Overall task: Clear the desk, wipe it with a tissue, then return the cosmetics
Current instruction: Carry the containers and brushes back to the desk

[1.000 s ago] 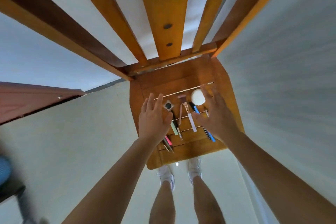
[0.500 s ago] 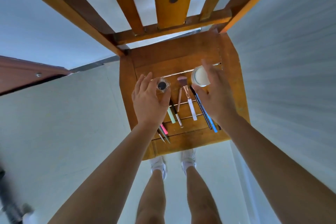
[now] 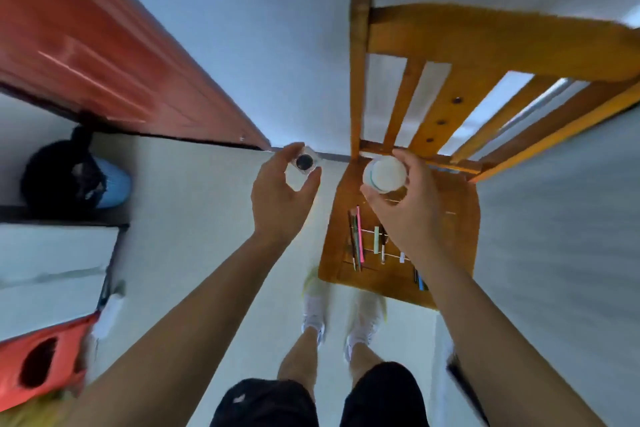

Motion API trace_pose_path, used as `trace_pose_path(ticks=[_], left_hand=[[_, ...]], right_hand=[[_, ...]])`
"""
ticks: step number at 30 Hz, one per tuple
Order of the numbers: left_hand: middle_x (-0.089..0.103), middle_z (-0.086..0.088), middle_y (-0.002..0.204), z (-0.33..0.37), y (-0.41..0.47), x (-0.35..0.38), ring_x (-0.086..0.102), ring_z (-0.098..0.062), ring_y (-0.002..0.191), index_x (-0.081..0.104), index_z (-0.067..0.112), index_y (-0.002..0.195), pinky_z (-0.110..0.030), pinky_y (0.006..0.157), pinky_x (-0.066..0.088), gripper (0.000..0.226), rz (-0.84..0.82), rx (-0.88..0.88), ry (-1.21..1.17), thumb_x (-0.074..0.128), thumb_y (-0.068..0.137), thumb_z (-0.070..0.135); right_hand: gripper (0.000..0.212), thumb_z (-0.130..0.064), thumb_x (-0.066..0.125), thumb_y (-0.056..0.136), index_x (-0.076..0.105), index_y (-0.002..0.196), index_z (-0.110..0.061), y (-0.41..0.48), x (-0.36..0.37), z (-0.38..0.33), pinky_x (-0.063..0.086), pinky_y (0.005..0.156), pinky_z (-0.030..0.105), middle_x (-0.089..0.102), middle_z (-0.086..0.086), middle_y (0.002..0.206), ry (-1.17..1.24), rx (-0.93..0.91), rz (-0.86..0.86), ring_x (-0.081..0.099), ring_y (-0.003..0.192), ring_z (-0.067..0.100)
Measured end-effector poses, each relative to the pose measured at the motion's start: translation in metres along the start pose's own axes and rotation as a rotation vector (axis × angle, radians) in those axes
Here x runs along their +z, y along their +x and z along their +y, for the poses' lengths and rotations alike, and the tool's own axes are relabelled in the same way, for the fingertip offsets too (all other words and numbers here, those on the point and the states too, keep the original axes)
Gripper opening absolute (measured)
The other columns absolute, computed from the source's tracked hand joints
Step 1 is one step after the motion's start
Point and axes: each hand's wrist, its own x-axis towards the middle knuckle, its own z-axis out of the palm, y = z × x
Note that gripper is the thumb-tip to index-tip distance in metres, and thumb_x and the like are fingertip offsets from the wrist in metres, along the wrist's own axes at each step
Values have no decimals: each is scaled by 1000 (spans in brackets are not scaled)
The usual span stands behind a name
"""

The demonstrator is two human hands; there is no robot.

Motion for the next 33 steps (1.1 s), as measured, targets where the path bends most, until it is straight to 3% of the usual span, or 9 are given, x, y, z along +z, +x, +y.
trace_pose_path(ticks=[4,7,12,16,20,23,25,28,33], left_hand=[[66,15,116,3,-19,-114,60,-5,104,61,28,123,-36,90,55,39,264,-6,26,69,88,44],[68,12,110,-4,-43,-193,61,-9,101,63,25,122,-33,90,52,41,461,-59,16,69,88,45],[58,27,106,-44,-105,-318,60,-9,103,61,36,122,-35,92,53,38,672,-155,4,70,87,46],[56,44,94,-100,-176,-420,57,10,88,56,41,120,-14,70,44,38,828,-159,31,68,85,49],[68,16,106,-184,-273,-528,64,-13,97,63,33,118,-34,80,55,34,898,-214,107,68,87,46],[64,20,101,-245,-354,-601,63,-13,91,63,33,119,-22,66,47,36,953,-302,223,68,86,46],[65,19,103,-280,-404,-641,63,-14,96,63,31,120,-29,72,51,38,1007,-385,226,69,86,46],[68,16,103,-321,-466,-688,65,-12,100,64,30,118,-38,85,54,36,1107,-467,181,71,85,44],[67,19,99,-387,-530,-736,64,-9,97,62,34,108,-36,83,52,28,1196,-592,153,73,84,42]], right_hand=[[65,-60,72,80,40,135,-46,8,12,-104,39,74,-4,47,-20,130,74,-306,-139,42,114,-15],[71,-53,79,79,44,139,-36,-8,31,-183,30,79,-10,51,-11,131,64,-512,-190,38,114,-22],[66,-49,78,80,45,136,-38,-81,72,-302,39,80,1,53,-14,122,143,-754,-324,49,109,-6],[65,-36,83,78,53,135,-30,-168,129,-383,35,88,1,57,-8,124,203,-880,-428,52,112,1],[67,-34,85,76,55,135,-28,-281,208,-457,32,89,-1,57,-8,120,185,-1017,-550,47,107,-8],[66,-37,84,77,54,135,-30,-369,275,-503,36,87,3,54,-11,118,210,-1097,-639,48,106,-10],[66,-40,83,78,52,136,-33,-427,318,-529,37,88,9,54,-10,122,206,-1109,-723,49,110,-4],[67,-38,83,78,50,137,-33,-504,376,-558,33,88,0,52,-10,124,225,-1182,-823,46,109,-10],[68,-37,81,81,47,140,-34,-597,463,-587,36,83,-2,49,-11,125,221,-1245,-959,48,107,-6]])
